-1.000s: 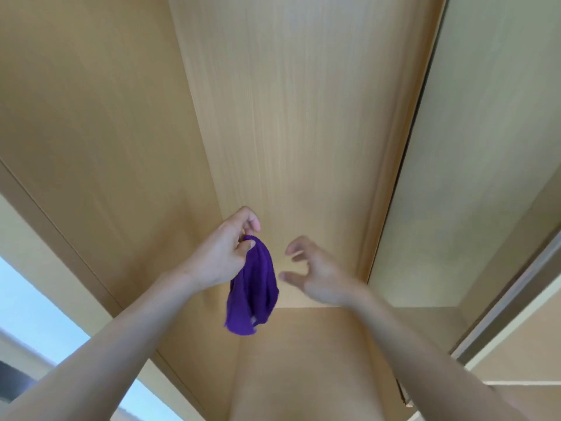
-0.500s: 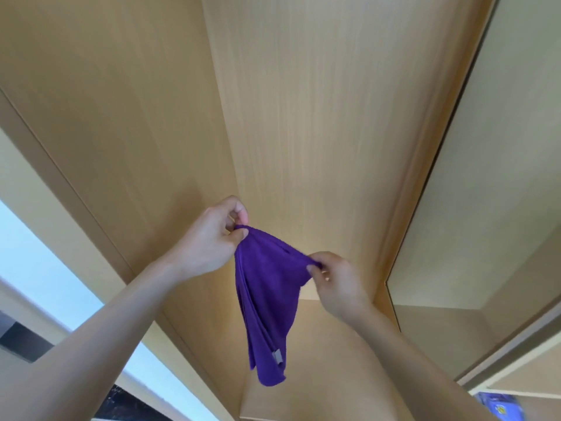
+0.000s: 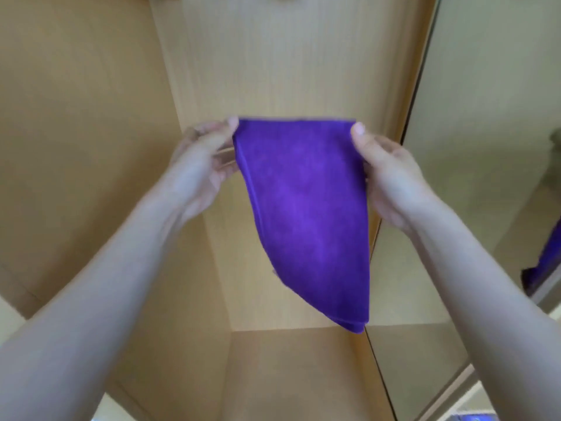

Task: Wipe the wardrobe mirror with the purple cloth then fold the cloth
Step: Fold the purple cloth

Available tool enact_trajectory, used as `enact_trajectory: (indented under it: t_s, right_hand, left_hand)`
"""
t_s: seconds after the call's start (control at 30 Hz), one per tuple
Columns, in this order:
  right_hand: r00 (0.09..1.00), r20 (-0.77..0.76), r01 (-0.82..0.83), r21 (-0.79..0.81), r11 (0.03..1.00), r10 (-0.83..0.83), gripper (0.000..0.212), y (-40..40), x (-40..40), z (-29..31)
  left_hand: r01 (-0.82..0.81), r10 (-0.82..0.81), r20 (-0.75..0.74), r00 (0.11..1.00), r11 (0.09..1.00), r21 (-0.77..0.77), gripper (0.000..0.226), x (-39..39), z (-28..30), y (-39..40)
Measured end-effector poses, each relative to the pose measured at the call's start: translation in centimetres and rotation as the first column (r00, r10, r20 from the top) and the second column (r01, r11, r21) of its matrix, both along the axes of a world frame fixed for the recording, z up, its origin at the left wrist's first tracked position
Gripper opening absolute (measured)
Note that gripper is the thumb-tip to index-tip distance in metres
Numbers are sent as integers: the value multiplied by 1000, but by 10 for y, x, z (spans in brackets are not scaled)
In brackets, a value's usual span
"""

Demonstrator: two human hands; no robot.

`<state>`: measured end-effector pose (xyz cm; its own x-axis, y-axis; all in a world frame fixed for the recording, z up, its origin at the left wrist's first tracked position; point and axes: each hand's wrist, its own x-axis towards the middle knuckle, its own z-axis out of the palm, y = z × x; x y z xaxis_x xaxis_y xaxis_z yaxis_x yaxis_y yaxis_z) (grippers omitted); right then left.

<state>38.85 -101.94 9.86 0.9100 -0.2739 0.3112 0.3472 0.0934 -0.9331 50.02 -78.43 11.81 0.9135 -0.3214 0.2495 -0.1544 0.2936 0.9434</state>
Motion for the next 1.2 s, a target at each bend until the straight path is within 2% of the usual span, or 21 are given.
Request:
enact_trajectory:
  t_s: [0.03,0.07,0.1,0.17,0.2,0.27,0.33,0.4,0.5,0.57,0.67,0.77,0.83,0.97,1.03,1.2]
  right_hand:
    - [999,-40,3,-20,1000,-4,54,-8,-7,-3]
    - [993,-116,17,-42,999,-21,63,-14,-13,-21]
    - [975,-220,18,-51,999,-29,59,-17,-21,-49]
    - [917,-395,54,-12,998,-55,34,-16,-34,-112]
    - [877,-470,113,5,994,-98,25,-16,-40,-142]
    - [788,-593,192,-18,981,-165,23,-19,-48,-190]
    - [685,-702,196,-83,977,-197,30,-20,-55,-218]
    - [576,-802,176,-69,982,-160,33,-20,-62,-236]
    - [504,-857,108,-58,992,-105,25,-21,-62,-242]
    - [539,-830,81,-120,989,-145,14,-21,-53,-231]
    - [698,-674,132,-212,968,-243,22,-20,-38,-203]
    - [799,-520,237,-188,953,-301,19,-17,-30,-177]
    - [811,-485,297,-143,944,-328,10,-16,-26,-167]
    - [823,-502,288,-35,957,-266,9,-5,-22,-164]
    - [833,-501,284,26,958,-233,10,0,-22,-166]
    - [827,-498,335,62,940,-262,16,9,-21,-175]
  left_hand:
    - [-40,44,-28,999,992,120,32,8,-5,-16]
    - [-54,77,-73,994,961,272,39,8,-25,-32]
    - [38,12,-137,990,934,356,41,1,-59,-43]
    - [356,-257,-279,925,841,408,38,-34,-133,-54]
    - [436,-319,-318,893,789,433,36,-47,-163,-54]
    - [425,-265,-369,891,772,472,28,-62,-207,-53]
    - [403,-166,-444,880,757,514,21,-67,-228,-53]
    - [397,-69,-508,859,715,575,22,-69,-240,-51]
    - [386,17,-564,826,712,586,24,-68,-246,-44]
    - [334,36,-532,846,742,581,24,-61,-235,-42]
    - [209,36,-415,909,821,531,12,-48,-209,-39]
    - [117,7,-264,964,886,448,10,-37,-182,-31]
    - [122,-30,-217,976,896,427,14,-33,-170,-25]
    - [254,-113,-323,939,863,436,18,-28,-164,-16]
    - [276,-127,-328,936,845,459,23,-27,-168,-10]
    - [160,-15,-311,950,880,448,26,-28,-181,-3]
